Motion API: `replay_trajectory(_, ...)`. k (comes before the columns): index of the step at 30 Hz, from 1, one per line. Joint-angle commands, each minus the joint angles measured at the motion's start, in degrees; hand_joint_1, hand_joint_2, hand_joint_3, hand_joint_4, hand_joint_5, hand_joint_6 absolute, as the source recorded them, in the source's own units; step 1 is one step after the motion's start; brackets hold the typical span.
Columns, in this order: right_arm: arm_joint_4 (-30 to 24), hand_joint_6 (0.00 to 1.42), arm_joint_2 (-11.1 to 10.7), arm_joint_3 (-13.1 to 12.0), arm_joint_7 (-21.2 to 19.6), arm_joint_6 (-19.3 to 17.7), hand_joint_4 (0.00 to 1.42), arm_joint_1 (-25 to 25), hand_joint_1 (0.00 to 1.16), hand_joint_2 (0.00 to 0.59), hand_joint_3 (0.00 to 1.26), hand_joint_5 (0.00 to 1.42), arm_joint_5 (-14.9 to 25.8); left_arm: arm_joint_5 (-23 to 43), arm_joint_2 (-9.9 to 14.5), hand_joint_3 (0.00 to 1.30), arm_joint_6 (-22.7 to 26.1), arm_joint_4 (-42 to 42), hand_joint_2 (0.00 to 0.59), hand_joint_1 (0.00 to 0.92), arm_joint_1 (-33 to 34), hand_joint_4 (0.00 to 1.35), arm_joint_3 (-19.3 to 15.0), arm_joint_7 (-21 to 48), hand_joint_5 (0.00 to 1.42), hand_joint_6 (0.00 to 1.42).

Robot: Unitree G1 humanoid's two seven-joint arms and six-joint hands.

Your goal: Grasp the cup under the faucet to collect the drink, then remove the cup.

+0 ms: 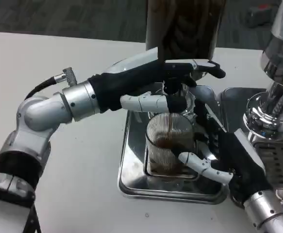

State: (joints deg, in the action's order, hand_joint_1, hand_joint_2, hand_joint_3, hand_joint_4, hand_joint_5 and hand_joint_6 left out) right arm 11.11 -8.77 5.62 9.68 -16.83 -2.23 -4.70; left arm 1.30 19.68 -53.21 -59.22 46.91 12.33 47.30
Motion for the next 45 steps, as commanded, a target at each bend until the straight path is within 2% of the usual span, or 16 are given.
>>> replay_trajectory(1, -0.7, 0.11, 0.3, -0.3, 0.0, -1.0, 0.0, -0.4, 0.73, 0.24, 0.0, 0.0, 0.7, -4.0, 1.9, 0.22, 2.9, -2.7, 0.004, 0.0, -2.8, 0.02, 1.2, 0.8, 0.0, 0.06)
replay_trajectory(11, -0.2, 0.12, 0.5, -0.3, 0.1, -1.2, 0.0, 0.0, 0.72, 0.243, 0.0, 0.0, 0.8, -1.8, 1.8, 0.22, 3.9, -2.8, 0.009, 0.0, -2.5, 0.02, -0.7, 1.6, 0.0, 0.07)
replay_trajectory(22, 0.0, 0.13, 0.9, -0.4, -0.1, -1.8, 0.0, 0.0, 0.72, 0.244, 0.0, 0.0, 0.8, 5.8, 0.9, 0.24, 7.9, -1.1, 0.019, 0.0, -0.6, 0.04, -7.3, 6.0, 0.02, 0.09)
replay_trajectory(34, 0.8, 0.13, 1.1, -0.7, 0.4, -2.1, 0.0, 0.4, 0.72, 0.245, 0.0, 0.0, 0.9, 9.4, 0.7, 0.25, 9.0, 2.7, 0.02, 0.0, -1.7, 0.08, -13.1, 8.6, 0.05, 0.12)
replay_trajectory(45, 2.0, 0.13, 1.2, -0.8, 0.9, -2.5, 0.0, 1.4, 0.71, 0.252, 0.0, 0.0, 1.0, 9.4, 0.0, 0.27, 9.0, 5.1, 0.026, 0.0, -2.9, 0.09, -13.5, 9.8, 0.07, 0.14)
